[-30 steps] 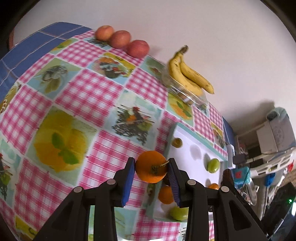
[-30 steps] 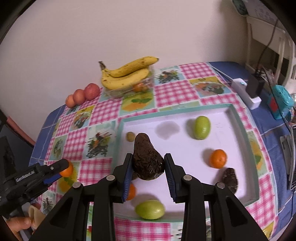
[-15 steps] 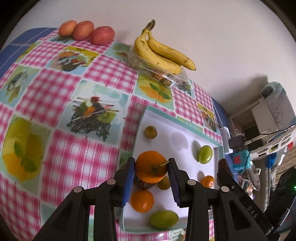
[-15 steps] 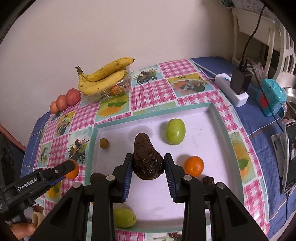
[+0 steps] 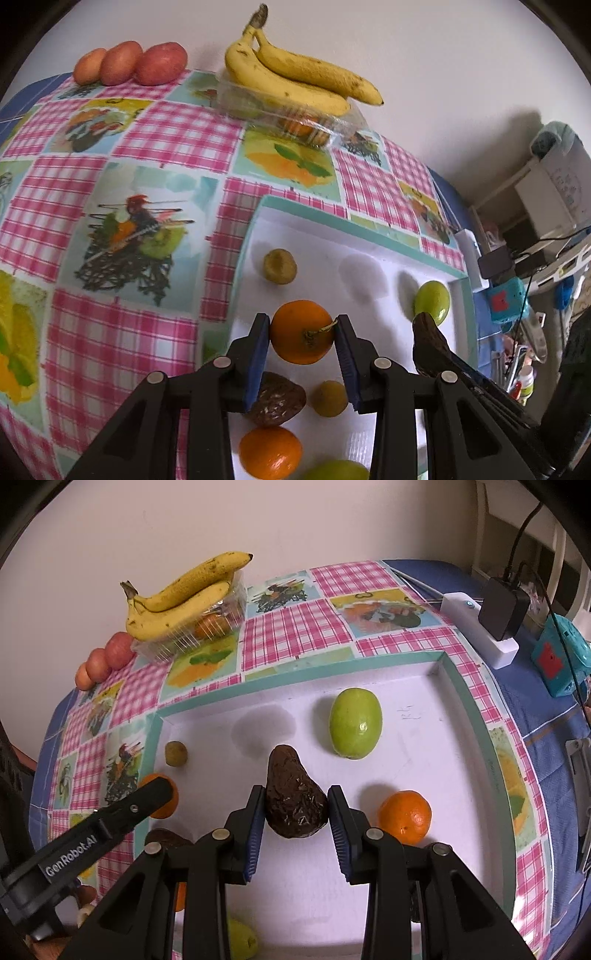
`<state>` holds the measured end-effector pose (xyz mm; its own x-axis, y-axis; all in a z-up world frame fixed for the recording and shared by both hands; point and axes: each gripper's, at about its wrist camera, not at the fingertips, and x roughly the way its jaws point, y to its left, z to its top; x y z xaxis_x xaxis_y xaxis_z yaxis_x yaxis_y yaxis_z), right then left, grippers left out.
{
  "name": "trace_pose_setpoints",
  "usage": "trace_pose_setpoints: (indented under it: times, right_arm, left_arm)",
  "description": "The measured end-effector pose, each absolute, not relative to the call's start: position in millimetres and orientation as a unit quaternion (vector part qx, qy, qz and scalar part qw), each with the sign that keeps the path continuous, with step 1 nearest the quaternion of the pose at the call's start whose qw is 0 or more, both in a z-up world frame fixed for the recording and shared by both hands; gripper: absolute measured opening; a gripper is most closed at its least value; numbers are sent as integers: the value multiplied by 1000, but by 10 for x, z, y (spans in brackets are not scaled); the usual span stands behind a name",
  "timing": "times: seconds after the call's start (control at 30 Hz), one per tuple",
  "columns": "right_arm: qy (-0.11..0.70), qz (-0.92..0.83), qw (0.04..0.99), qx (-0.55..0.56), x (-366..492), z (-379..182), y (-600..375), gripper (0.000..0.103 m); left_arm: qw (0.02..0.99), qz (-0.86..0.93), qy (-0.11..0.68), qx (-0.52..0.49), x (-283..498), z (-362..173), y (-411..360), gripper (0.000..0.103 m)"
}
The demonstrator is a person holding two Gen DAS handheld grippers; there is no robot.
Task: Organize fruits
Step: 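Carry the avocado over the tray with the right tool while the left tool carries the mandarin, then open the right tool to release the avocado while the left tool releases the mandarin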
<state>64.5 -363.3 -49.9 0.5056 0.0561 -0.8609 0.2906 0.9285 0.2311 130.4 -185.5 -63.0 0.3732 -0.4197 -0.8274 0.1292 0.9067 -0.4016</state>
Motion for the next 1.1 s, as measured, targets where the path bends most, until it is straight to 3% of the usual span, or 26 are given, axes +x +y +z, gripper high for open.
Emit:
trace_pose_setpoints:
  times: [0.33, 0.83, 0.97, 1.1]
  right_arm:
    - [527, -89, 828, 168, 679, -739, -3691, 35]
    - [523, -91, 834, 151, 638, -674, -3663, 36]
    - [510, -95, 843, 143, 586, -552, -3640, 44]
    - [501, -94, 849, 141, 501, -460, -3606, 44]
  left_arm:
    - [808, -158, 552, -132, 1321, -796, -1871, 38]
    - [797, -150, 570, -132, 1273, -702, -1850, 40]
    - [805, -157, 557, -130, 1201, -509, -1758, 41]
    - [817, -150, 542, -126, 1109, -339, -1598, 55]
